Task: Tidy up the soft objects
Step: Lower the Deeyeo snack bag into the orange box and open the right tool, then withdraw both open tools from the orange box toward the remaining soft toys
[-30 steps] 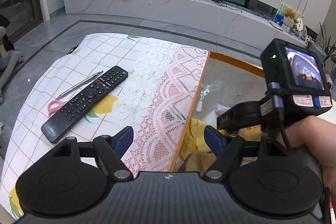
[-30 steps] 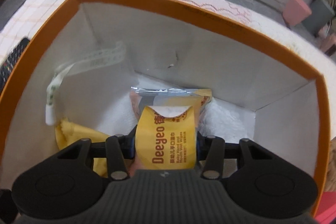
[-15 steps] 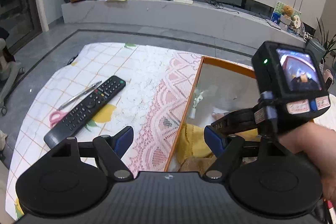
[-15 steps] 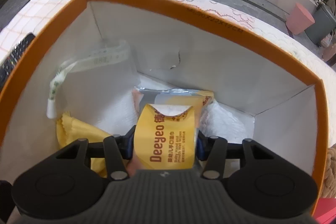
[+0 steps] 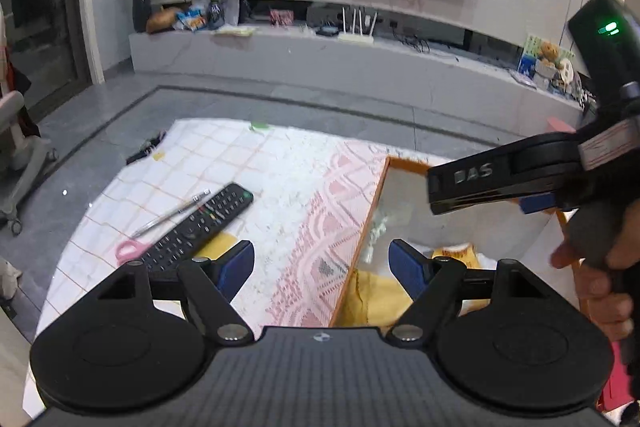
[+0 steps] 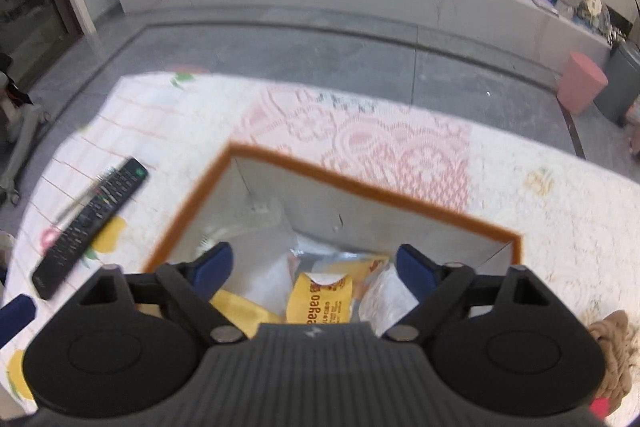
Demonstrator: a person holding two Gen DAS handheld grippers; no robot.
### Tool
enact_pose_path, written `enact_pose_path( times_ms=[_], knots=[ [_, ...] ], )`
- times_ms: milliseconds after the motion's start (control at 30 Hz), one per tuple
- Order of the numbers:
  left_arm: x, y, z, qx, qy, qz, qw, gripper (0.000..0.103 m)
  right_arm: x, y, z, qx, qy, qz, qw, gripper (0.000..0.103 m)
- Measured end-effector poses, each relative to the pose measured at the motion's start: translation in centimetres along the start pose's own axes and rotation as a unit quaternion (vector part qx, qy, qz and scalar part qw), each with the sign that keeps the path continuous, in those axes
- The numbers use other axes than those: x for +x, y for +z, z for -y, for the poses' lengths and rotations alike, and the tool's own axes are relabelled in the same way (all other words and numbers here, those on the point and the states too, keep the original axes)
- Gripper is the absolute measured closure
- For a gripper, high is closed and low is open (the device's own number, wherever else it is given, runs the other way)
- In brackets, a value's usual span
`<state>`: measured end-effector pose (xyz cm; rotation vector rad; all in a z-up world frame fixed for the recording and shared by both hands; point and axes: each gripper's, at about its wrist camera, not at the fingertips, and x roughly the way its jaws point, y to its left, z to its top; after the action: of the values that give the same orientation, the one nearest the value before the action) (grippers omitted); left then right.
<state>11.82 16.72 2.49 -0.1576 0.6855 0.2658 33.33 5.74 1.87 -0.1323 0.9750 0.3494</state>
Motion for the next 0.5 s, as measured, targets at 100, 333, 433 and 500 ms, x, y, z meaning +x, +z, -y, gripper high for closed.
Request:
enact_pose_path(
  times_ms=[100, 333, 433, 500],
  knots=[
    [-0.8, 0.2, 0.1, -0.002, -0.01, 0.01, 0.9999, 0.013, -2.4, 0.3, 0.2, -0.003, 0.012, 0.025, 1.0, 0.012],
    [-2.0, 0.2, 1.0, 0.003, -0.058, 0.011, 0.9982, 0.013, -9.7, -0.9, 2.2, 0.033, 0.026, 0.106, 0.993, 0.012],
    [-3.1, 0.2, 1.5, 0.006, -0.069, 0.022, 0.9974, 0.013, -13.5, -2.3, 4.0, 0.048, 0.029, 0.145, 0.988, 0.012],
    [-3.9, 0.2, 2.0, 0.014, -0.071, 0.036, 0.9967, 0.013, -16.2, -3.6, 5.2, 0.052, 0.022, 0.171, 0.984, 0.012]
  ],
)
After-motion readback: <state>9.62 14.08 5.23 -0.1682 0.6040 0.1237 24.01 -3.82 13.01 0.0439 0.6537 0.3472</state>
